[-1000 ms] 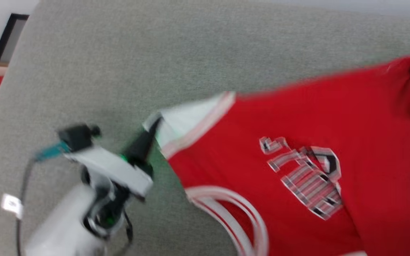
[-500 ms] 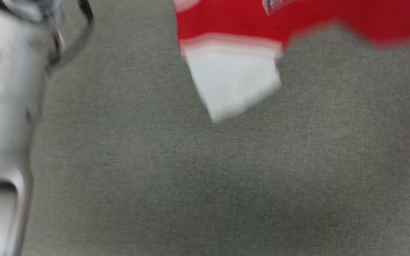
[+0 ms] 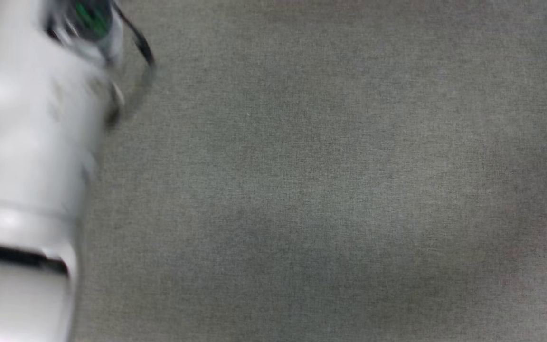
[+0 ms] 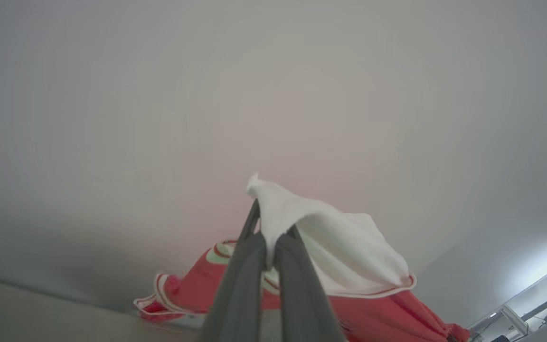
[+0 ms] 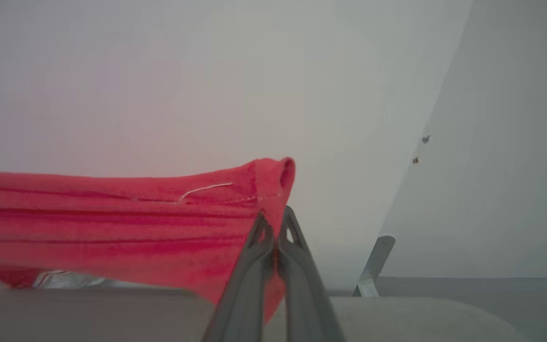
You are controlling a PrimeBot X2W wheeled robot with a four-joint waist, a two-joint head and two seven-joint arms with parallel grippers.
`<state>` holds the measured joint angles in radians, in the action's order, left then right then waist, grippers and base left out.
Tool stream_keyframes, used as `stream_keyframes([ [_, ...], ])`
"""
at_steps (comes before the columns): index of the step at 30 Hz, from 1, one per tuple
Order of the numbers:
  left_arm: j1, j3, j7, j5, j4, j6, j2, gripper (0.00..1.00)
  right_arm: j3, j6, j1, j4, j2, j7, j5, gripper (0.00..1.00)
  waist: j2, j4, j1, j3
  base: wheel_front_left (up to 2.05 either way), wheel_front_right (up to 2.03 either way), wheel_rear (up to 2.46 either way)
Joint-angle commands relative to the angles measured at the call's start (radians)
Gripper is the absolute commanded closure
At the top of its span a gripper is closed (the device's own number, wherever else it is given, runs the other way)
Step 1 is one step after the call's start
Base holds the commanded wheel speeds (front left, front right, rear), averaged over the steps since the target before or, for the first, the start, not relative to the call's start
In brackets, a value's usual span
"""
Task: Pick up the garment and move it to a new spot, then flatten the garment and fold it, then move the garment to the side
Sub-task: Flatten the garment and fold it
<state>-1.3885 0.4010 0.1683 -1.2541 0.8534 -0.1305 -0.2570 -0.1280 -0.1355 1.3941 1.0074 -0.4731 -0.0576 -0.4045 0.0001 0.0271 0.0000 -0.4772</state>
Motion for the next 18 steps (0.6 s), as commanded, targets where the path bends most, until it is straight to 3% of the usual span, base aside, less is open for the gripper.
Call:
stream_keyframes([
  [1,0.106,0.023,0.021,-0.012,-0.055,0.002,-0.008,1.0,-0.035,0.008,-0.094,-0.017,-0.021,-0.006,-0.031,1.0,-0.0001,0.004,0.0,0.01,0.0,0.0,0.0],
  [5,0.348,0.062,0.048,-0.074,-0.227,0.001,-0.035,1.0,-0.113,0.006,-0.288,-0.116,-0.033,0.005,-0.134,1.0,-0.0001,0.002,0.0,0.025,0.0,0.0,0.0],
  [10,0.608,0.094,0.084,-0.102,-0.426,0.001,-0.094,1.0,-0.188,0.006,-0.525,-0.31,-0.111,0.06,-0.271,1.0,-0.0001,0.007,0.0,0.062,0.0,0.0,0.0],
  [18,0.882,0.114,0.098,-0.034,-0.639,0.001,-0.18,1.0,-0.16,0.005,-0.831,-0.624,-0.224,0.156,-0.379,1.0,-0.0001,0.007,0.0,0.145,0.0,0.0,0.0],
])
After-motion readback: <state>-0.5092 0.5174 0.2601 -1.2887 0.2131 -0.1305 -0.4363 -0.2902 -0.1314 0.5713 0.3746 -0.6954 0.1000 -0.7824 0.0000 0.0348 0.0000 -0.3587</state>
